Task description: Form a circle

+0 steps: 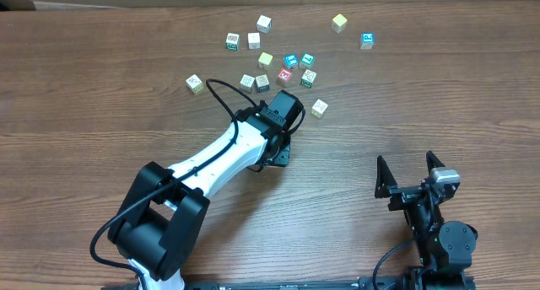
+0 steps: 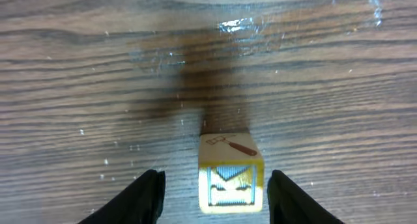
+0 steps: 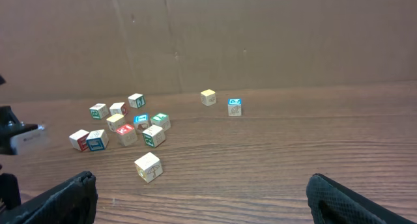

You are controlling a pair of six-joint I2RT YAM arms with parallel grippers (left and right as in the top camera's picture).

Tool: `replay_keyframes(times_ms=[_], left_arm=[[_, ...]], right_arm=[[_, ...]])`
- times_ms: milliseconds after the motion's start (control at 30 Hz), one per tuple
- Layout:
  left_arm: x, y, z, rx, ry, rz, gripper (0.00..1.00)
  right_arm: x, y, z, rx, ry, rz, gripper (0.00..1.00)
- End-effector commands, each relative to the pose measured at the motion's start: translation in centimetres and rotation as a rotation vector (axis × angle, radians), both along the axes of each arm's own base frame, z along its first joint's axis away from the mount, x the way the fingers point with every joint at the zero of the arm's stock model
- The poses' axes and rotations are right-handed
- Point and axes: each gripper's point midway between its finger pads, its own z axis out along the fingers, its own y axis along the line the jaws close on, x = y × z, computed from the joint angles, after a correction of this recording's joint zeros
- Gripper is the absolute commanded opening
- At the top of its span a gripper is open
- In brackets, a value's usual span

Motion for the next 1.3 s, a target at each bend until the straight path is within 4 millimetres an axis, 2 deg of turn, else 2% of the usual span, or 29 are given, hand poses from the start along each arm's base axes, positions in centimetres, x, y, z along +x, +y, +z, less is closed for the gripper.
replay_keyframes(times_ms=[0,133,300,633,900,1267], left_arm=[[0.2,-0.6,0.5,-0.005,0.005,-0.019,0.48],[-0.2,-1.3,-0.6,-0.001,0.022,-0.038,0.48],[-0.5,-1.3,-2.0,0.015,0.057,-0.040,0.47],[-0.3,-1.5,-1.9,0.005,0.055,-0.039,0.43],[0.2,-1.7,-1.5,0.003,0.039,-0.061,0.31],[0.2,-1.7,-1.5,0.003,0.039,-0.061,0.30]], right_arm=[[0.0,0.2,-0.4,0.006,0.009,0.007,1.00],[0.0,0.2,-0.4,0.006,0.009,0.007,1.00],[0.0,0.2,-0.4,0.006,0.009,0.007,1.00],[0.0,0.2,-0.4,0.006,0.009,0.007,1.00],[0.0,0.2,-0.4,0.006,0.009,0.007,1.00],[0.0,0.2,-0.4,0.006,0.009,0.007,1.00]])
